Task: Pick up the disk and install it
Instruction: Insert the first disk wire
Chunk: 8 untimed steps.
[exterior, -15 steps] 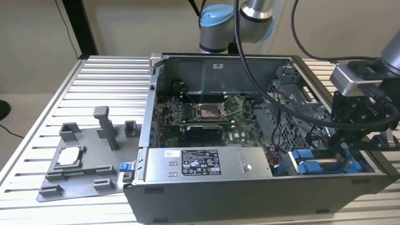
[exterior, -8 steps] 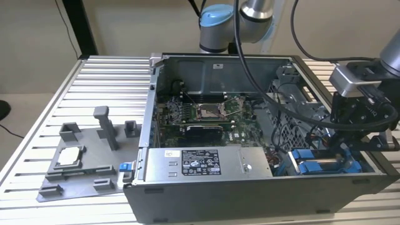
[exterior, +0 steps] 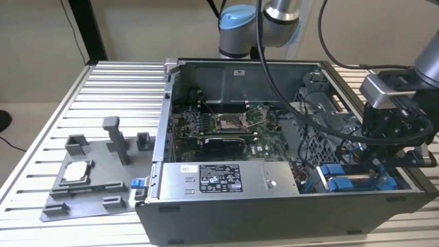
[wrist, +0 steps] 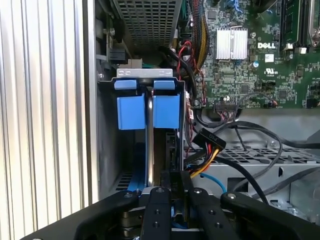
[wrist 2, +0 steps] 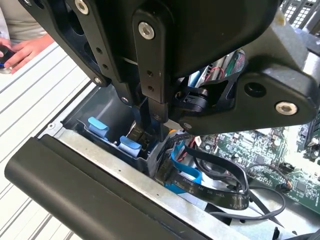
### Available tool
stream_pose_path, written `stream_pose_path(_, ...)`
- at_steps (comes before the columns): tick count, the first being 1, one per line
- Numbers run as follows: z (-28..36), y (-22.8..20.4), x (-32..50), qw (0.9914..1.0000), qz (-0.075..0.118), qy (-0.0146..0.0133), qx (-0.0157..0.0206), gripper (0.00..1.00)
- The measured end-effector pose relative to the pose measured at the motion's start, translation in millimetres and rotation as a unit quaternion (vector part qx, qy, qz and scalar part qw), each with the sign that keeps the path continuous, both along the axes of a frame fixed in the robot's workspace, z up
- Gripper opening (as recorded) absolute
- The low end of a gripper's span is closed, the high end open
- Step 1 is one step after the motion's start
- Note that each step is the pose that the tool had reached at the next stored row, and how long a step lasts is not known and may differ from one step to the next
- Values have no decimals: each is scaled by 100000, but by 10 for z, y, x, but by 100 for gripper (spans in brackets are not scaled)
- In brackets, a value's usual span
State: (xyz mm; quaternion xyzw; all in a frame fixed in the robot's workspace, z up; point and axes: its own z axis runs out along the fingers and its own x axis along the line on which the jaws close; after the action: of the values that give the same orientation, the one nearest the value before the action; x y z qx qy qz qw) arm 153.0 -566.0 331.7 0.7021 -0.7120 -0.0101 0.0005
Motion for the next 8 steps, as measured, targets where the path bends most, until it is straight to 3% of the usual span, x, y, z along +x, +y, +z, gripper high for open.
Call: stream_pose_path(8,-24,1,0,100000,-2,-26,25,0)
